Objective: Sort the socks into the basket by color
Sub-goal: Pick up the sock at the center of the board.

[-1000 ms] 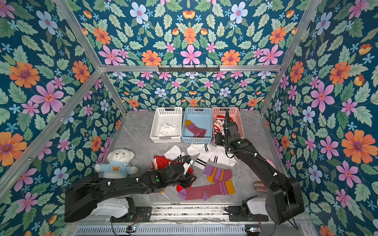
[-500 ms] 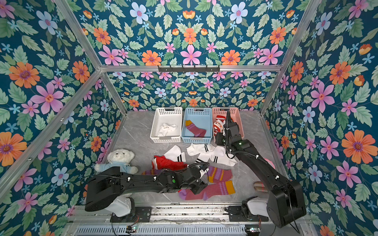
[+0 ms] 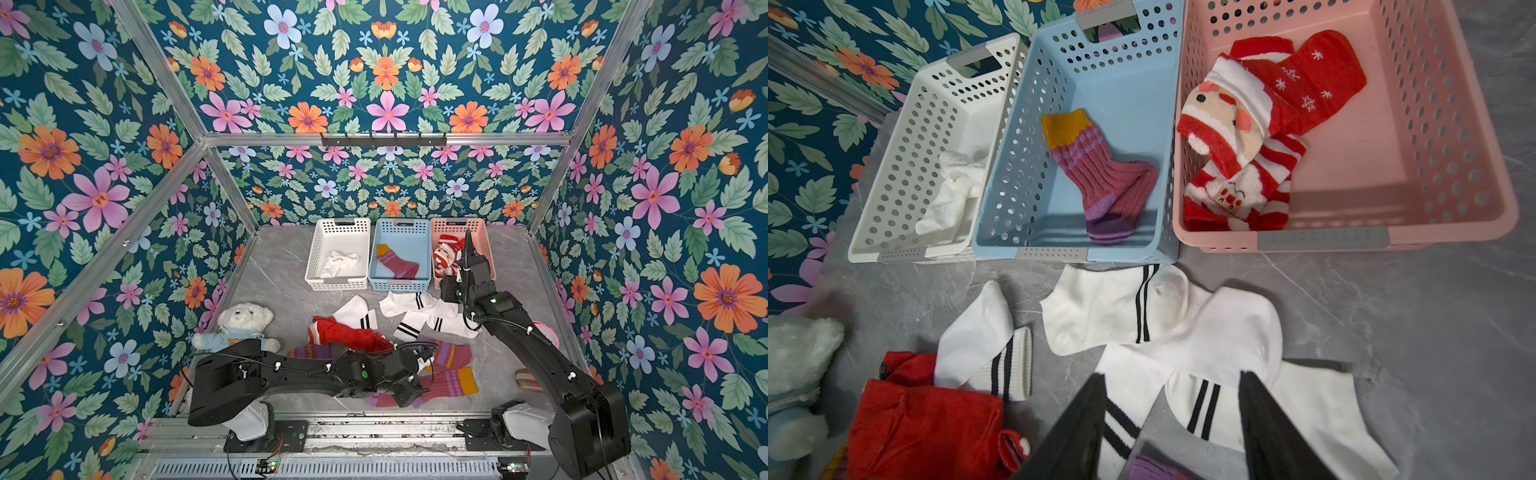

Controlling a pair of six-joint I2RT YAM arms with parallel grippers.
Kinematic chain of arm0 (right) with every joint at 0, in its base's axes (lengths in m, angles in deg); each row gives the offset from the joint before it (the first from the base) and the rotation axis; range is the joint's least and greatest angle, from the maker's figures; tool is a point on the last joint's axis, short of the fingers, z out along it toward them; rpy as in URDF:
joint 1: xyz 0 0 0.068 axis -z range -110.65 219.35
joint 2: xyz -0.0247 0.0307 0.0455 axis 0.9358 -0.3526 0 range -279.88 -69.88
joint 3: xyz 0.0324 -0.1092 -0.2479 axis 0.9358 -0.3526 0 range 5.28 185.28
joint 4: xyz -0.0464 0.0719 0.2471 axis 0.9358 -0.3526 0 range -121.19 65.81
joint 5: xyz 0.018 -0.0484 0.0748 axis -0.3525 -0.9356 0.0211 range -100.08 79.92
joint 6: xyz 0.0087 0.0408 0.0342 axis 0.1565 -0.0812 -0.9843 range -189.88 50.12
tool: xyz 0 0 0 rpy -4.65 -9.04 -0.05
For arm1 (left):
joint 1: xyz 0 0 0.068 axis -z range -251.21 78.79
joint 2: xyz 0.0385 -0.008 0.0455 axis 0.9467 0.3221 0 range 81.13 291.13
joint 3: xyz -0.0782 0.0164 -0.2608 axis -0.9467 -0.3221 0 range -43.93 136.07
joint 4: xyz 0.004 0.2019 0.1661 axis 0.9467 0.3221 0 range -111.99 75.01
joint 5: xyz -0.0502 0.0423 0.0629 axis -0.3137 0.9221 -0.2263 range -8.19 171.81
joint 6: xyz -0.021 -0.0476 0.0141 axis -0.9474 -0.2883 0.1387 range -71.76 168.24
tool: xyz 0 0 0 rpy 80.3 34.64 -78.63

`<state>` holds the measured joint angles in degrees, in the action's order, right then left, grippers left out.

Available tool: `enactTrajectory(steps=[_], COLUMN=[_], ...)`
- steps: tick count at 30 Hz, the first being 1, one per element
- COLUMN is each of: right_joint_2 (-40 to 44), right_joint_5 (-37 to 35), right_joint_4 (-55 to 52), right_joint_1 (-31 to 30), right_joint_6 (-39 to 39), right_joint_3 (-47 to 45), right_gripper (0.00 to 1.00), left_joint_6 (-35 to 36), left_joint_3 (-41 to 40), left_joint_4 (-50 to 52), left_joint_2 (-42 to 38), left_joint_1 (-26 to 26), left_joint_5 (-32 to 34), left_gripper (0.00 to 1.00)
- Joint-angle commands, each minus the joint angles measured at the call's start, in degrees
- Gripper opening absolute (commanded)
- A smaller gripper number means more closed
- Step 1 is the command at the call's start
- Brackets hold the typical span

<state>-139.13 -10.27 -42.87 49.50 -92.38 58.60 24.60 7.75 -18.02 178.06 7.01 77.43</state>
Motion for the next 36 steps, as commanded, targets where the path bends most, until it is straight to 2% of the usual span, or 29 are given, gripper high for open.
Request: enactTrajectory(steps=[1, 13, 19, 22, 26, 36], right_joint_2=[1.0, 5.2, 6.0, 6.3, 7.1, 7.9], right_joint_5=[0.4, -0.8, -1.7, -2.3, -2.8, -3.9], right_joint_4=[-0.3, -1.3, -1.3, -1.6, -1.8, -1.8], right_joint_1=[-0.1, -0.1, 0.0, 0.0, 0.3, 0.9], right_joint_6=[-1.0, -0.7, -0.7, -0.6, -0.5, -0.8], right_joint_3=[-0.8, -3.7, -4.2, -4.4, -4.5, -4.4], right_gripper=[0.54, 0.55, 0.56, 0.56, 0.57, 0.57], left_joint_6=[-0.6, -4.8, -5.3, -5.2, -4.3, -0.6], left_joint_3=[0.9, 1.4, 0.8, -0.6, -2.1, -4.5], left_joint_4=[1.3, 1.4, 1.0, 0.3, 0.1, -0.5], left_joint_2=[1.4, 5.3, 6.5, 5.6, 3.1, -11.3], left_joint_1=[1.0, 1.2, 0.5, -0.4, -1.6, -8.6], left_joint_5=[1.6, 7.0, 8.4, 8.6, 9.0, 8.8], left_gripper=[0.49, 0.45, 0.28, 0.14, 0.0, 0.0])
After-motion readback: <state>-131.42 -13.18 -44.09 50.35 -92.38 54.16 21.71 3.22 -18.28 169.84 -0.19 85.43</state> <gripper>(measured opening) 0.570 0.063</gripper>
